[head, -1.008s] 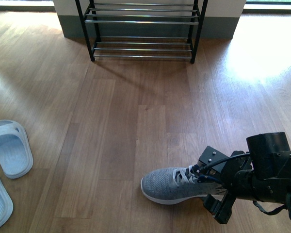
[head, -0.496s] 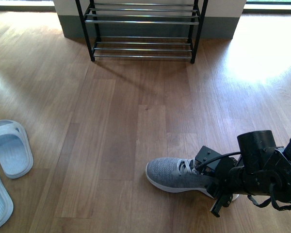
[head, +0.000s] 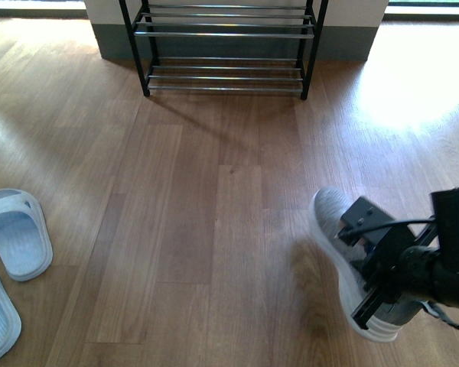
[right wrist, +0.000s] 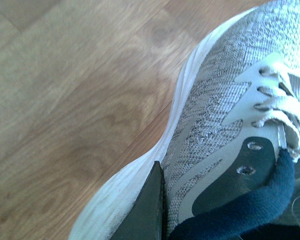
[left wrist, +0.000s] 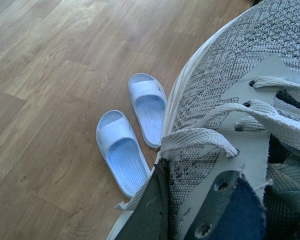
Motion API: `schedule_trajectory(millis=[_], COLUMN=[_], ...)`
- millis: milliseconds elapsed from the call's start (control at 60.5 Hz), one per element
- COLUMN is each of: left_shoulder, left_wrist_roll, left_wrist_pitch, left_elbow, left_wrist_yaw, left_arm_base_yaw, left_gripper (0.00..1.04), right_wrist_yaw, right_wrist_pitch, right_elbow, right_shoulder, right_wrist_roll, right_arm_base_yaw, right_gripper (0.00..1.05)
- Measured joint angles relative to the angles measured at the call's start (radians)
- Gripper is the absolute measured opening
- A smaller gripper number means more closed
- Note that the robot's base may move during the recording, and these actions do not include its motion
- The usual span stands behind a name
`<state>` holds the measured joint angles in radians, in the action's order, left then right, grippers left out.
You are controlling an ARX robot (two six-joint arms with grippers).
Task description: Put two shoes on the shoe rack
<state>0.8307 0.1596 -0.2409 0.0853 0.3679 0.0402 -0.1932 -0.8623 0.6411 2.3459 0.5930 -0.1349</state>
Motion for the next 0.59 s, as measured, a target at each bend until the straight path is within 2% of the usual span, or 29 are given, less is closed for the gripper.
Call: schedule_trajectory(millis=[165, 463, 595], left_shoulder=[0.0, 0.0, 0.0], left_wrist_roll=[0.0, 0.0, 0.0], left_wrist_pitch=[0.0, 0.0, 0.0], left_elbow=[0.0, 0.0, 0.0], left_wrist_yaw=[0.0, 0.0, 0.0], left_arm_base_yaw=[0.0, 0.0, 0.0], left_gripper=[0.02, 0.02, 0.02], right_wrist_yaw=[-0.067, -0.259, -0.274], right_wrist_pitch=[0.063, 0.406, 0.49], right_elbow=[-0.185, -0.349, -0.397], right_shoulder=[-0.358, -1.199, -1.5], right_wrist_roll=[-0.055, -0.193, -0.246], right_arm_base_yaw=[0.045, 0.179, 0.21], right_gripper=[0.01, 0.01, 0.01])
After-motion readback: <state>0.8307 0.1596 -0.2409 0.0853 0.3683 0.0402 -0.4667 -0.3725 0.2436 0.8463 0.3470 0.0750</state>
